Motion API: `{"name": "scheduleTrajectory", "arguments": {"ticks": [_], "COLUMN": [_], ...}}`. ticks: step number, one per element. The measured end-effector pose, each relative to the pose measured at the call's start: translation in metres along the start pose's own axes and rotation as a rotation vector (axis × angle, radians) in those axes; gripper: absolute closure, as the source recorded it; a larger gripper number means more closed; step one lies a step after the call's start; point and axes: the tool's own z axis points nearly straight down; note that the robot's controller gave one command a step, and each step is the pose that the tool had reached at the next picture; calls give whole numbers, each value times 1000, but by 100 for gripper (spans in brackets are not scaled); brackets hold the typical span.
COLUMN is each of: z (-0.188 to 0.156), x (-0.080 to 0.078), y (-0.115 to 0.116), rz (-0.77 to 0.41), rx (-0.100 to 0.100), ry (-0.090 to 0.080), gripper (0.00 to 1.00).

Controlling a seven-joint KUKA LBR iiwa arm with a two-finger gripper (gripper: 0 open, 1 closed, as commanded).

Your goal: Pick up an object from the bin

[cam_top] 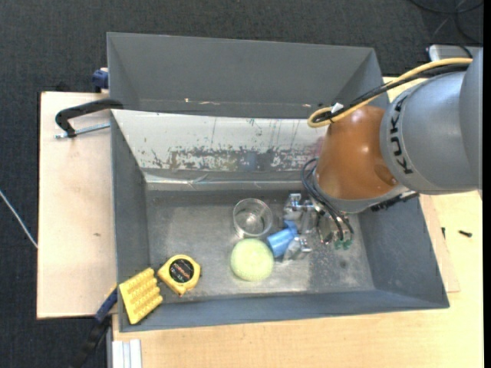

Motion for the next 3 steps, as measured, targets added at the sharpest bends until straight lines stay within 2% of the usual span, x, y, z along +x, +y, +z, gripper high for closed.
{"name": "scheduleTrajectory", "arguments": {"ticks": [1,3], "z": [-2,-30], "x": [1,1], "y": [0,0], "rz": [1,0], "rx": [0,0], "ry": [-3,-7], "gripper": [100,100]}}
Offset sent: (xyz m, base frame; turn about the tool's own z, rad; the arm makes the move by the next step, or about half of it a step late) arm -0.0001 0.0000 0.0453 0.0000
